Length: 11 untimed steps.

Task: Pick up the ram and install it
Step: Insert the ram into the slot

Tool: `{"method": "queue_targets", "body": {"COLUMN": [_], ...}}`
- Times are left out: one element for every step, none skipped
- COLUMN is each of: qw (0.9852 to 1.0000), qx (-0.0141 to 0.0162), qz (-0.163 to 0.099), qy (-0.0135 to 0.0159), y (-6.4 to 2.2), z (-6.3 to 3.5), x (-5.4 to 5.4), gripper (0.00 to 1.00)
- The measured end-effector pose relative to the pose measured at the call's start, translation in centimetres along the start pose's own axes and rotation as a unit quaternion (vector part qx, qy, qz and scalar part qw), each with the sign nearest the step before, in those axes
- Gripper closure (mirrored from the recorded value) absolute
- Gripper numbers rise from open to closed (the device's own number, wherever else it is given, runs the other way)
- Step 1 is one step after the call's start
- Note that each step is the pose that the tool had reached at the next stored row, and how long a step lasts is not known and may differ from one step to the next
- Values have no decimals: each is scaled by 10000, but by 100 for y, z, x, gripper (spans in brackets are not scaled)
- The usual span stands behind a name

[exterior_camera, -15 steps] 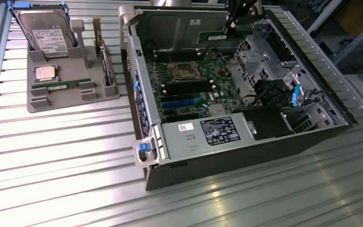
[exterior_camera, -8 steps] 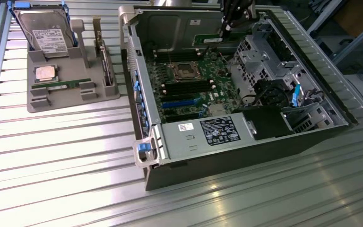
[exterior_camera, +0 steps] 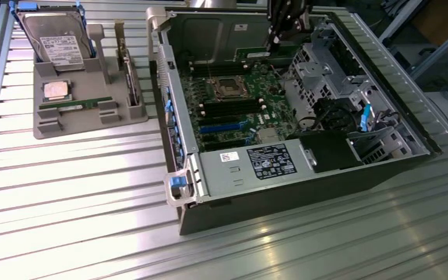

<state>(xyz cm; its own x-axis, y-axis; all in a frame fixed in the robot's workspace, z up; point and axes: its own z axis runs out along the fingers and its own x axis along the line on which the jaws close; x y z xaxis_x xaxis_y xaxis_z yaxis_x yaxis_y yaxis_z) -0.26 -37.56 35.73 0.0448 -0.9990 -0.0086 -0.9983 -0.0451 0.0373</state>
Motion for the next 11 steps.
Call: {"method": "queue_targets", "body": {"qw": [10000,10000,10000,10000,10000,10000,10000,10000,10000,10000,10000], "qx": [0,0,0,0,0,0,0,0,0,0,0], "qz": [0,1,0,0,0,0,0,0,1,1,0], "qy": [0,0,0,0,0,3,5,5,6,5,6], "y": [2,5,12,17,19,20,20,20,22,24,24], "z": [14,23,40,62,78,88,99,107,112,120,127], "x": [0,0,0,0,0,0,0,0,0,0,0], "gripper": [88,88,88,88,88,88,88,88,88,88,88]}}
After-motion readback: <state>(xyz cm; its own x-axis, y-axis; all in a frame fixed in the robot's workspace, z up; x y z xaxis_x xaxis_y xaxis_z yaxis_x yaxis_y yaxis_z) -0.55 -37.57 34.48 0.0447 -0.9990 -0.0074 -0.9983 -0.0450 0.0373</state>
